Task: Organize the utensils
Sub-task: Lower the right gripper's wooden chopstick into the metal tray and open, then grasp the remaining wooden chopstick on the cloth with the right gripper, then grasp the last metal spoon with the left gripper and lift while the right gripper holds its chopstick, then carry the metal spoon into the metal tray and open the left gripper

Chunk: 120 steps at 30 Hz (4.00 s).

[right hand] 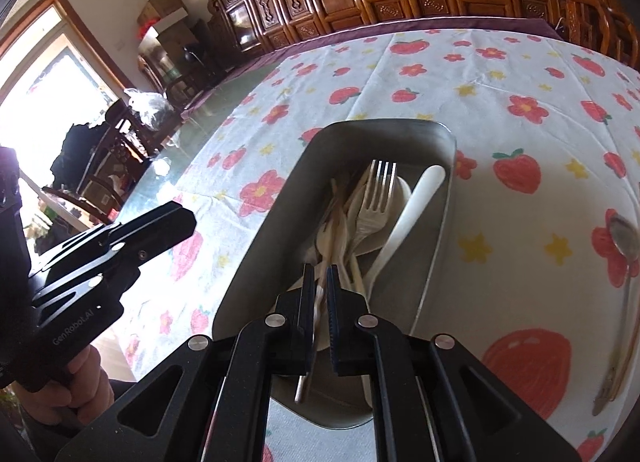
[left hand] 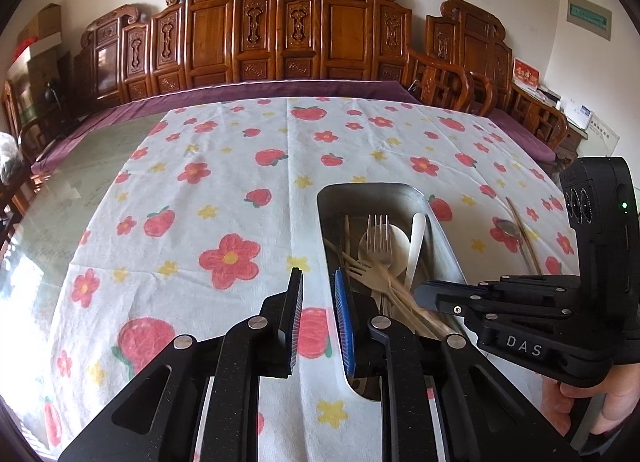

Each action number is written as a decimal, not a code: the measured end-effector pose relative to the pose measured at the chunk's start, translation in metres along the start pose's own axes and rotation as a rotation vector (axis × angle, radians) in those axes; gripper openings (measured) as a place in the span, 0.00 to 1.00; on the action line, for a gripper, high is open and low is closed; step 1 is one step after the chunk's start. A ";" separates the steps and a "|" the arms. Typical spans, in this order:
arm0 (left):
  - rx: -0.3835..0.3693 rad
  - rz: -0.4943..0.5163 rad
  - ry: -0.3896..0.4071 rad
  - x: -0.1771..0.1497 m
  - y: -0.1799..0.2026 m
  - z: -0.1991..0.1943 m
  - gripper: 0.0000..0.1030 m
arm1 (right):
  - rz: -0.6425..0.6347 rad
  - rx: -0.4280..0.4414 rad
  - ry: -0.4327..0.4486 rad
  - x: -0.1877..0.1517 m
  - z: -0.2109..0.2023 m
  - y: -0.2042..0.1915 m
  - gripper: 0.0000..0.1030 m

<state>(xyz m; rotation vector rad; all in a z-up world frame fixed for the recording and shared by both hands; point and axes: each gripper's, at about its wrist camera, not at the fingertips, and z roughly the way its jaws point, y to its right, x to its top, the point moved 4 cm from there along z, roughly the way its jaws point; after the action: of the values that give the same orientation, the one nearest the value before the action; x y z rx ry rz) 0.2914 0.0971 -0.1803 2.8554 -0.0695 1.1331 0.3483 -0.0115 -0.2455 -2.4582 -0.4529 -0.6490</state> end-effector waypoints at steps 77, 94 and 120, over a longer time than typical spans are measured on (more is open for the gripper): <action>-0.157 0.303 -0.139 -0.011 0.266 0.102 0.40 | 0.158 -0.385 0.166 -0.025 -0.152 0.280 0.05; -0.160 0.289 -0.197 0.001 0.295 0.147 0.17 | 0.189 -0.328 0.173 -0.025 -0.153 0.284 0.06; -0.120 0.240 -0.153 0.000 0.243 0.077 0.05 | 0.115 -0.345 0.122 -0.037 -0.126 0.255 0.06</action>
<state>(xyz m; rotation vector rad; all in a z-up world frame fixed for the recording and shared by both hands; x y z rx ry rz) 0.3279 -0.1510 -0.2247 2.8769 -0.4826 0.9059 0.3864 -0.2934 -0.2805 -2.7202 -0.1598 -0.8841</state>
